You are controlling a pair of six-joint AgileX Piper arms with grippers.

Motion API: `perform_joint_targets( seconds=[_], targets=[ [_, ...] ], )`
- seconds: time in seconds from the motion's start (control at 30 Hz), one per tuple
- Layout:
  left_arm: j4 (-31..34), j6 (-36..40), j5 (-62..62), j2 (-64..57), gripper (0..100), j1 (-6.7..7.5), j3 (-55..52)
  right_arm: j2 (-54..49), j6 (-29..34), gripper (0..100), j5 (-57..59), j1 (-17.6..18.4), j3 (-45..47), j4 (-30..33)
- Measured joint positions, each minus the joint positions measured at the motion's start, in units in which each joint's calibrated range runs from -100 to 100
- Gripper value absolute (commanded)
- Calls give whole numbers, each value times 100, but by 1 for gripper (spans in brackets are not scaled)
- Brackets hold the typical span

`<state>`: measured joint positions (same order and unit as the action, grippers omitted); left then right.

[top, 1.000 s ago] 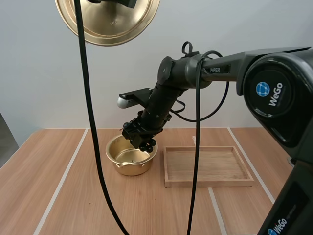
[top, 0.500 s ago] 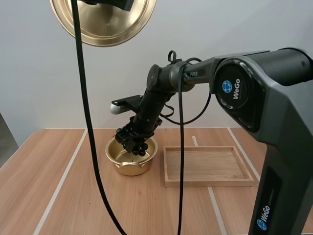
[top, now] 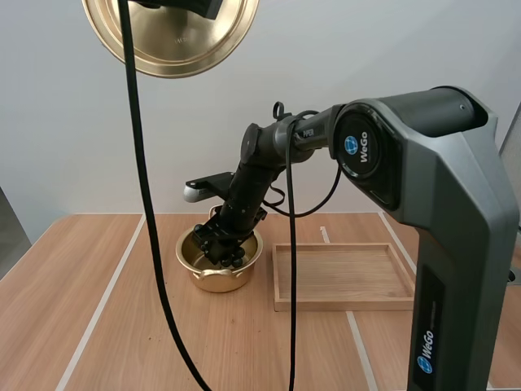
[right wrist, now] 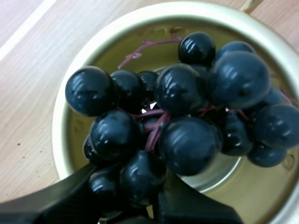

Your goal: Open the pot, put the grape inside, and close it

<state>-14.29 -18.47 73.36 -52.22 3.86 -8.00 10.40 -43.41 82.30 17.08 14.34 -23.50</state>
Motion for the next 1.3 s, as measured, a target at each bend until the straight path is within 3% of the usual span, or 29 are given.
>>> perform_joint_targets(
  seconds=[1.3],
  targets=[
    [113,0,0,0,0,0,0,775,-150,0,-877,6,0,-3]
  ],
)
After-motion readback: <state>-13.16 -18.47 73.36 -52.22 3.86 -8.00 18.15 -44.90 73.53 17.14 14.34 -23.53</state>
